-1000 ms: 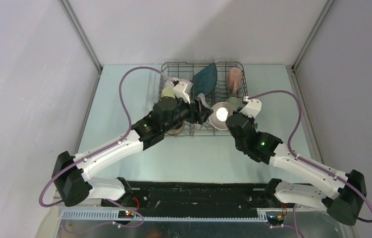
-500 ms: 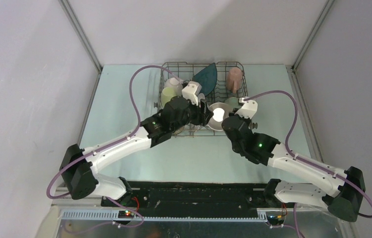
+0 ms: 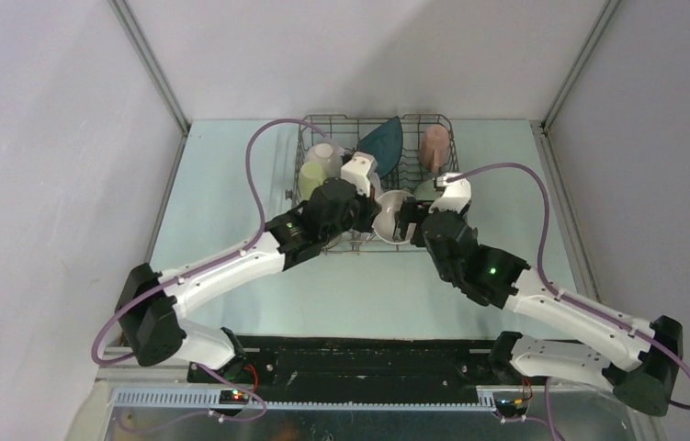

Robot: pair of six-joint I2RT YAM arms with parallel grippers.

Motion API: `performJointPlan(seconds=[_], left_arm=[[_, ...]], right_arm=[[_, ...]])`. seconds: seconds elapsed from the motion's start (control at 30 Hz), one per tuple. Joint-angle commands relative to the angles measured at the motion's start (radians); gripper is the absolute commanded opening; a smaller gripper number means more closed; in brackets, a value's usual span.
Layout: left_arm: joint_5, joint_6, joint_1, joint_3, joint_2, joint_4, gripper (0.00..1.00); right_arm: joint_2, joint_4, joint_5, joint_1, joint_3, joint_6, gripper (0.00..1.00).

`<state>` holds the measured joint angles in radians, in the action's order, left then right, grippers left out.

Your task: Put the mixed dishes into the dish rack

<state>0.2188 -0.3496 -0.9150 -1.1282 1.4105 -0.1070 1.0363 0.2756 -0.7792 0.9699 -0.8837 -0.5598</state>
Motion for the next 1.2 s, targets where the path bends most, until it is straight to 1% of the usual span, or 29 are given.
performJointPlan(seconds=[0.0, 0.03, 0.07, 0.1, 0.13, 0.17, 0.2, 0.23, 0.27, 0.3, 0.33, 0.43, 0.57, 0.63, 0.8, 0.9, 0.93, 1.0, 1.07, 1.17], left_arm=[[-0.126, -0.053, 0.064, 0.034, -0.104, 0.099, 0.00], [-0.161, -0.068, 0.096, 0.042, -0.112, 0.101, 0.00], [-0.247, -0.098, 0.114, 0.060, -0.123, 0.135, 0.00], [-0.290, -0.115, 0.149, 0.069, -0.128, 0.151, 0.00], [-0.365, -0.148, 0.166, 0.086, -0.135, 0.180, 0.00], [-0.402, -0.178, 0.196, 0.095, -0.137, 0.209, 0.00], [-0.472, -0.192, 0.209, 0.106, -0.140, 0.234, 0.00], [-0.504, -0.220, 0.232, 0.110, -0.140, 0.258, 0.00], [-0.566, -0.235, 0.241, 0.119, -0.141, 0.274, 0.00], [-0.597, -0.271, 0.257, 0.123, -0.140, 0.313, 0.00], [-0.647, -0.290, 0.263, 0.132, -0.138, 0.333, 0.00], [-0.723, -0.384, 0.290, 0.148, -0.127, 0.440, 0.00], [-0.801, -0.461, 0.307, 0.155, -0.107, 0.522, 0.00], [-0.810, -0.476, 0.310, 0.152, -0.101, 0.531, 0.00], [-0.810, -0.481, 0.312, 0.152, -0.100, 0.531, 0.00], [-0.806, -0.482, 0.312, 0.154, -0.098, 0.531, 0.00], [-0.802, -0.481, 0.312, 0.154, -0.096, 0.529, 0.00], [-0.798, -0.477, 0.312, 0.156, -0.095, 0.528, 0.00], [-0.791, -0.468, 0.312, 0.155, -0.094, 0.519, 0.00], [-0.769, -0.439, 0.313, 0.148, -0.100, 0.485, 0.00]], right_arm=[[-0.095, -0.057, 0.255, -0.082, -0.010, 0.101, 0.89], [-0.113, -0.068, 0.362, -0.102, 0.002, 0.106, 0.90], [-0.152, -0.099, 0.426, -0.153, 0.030, 0.115, 0.91], [-0.189, -0.117, 0.572, -0.180, 0.045, 0.119, 0.92], [-0.206, -0.158, 0.652, -0.249, 0.073, 0.121, 0.93], [-0.229, -0.177, 0.829, -0.323, 0.096, 0.110, 0.94], [-0.238, -0.208, 0.908, -0.362, 0.099, 0.098, 0.94], [-0.248, -0.222, 1.041, -0.427, 0.101, 0.066, 0.95], [-0.251, -0.251, 1.094, -0.458, 0.101, 0.050, 0.95], [-0.253, -0.258, 1.182, -0.505, 0.101, 0.016, 0.96], [-0.253, -0.302, 1.241, -0.523, 0.101, 0.000, 0.98], [-0.241, -0.355, 1.298, -0.569, 0.102, -0.081, 0.99], [-0.205, -0.431, 1.333, -0.550, 0.101, -0.167, 1.00], [-0.191, -0.452, 1.320, -0.526, 0.101, -0.186, 1.00], [-0.175, -0.436, 1.266, -0.483, 0.101, -0.175, 1.00], [-0.165, -0.435, 1.274, -0.478, 0.101, -0.178, 0.99], [-0.163, -0.437, 1.276, -0.476, 0.101, -0.184, 0.98], [-0.164, -0.436, 1.271, -0.475, 0.101, -0.193, 0.90], [-0.171, -0.426, 1.251, -0.474, 0.101, -0.194, 0.87], [-0.193, -0.401, 1.202, -0.474, 0.101, -0.182, 0.86]])
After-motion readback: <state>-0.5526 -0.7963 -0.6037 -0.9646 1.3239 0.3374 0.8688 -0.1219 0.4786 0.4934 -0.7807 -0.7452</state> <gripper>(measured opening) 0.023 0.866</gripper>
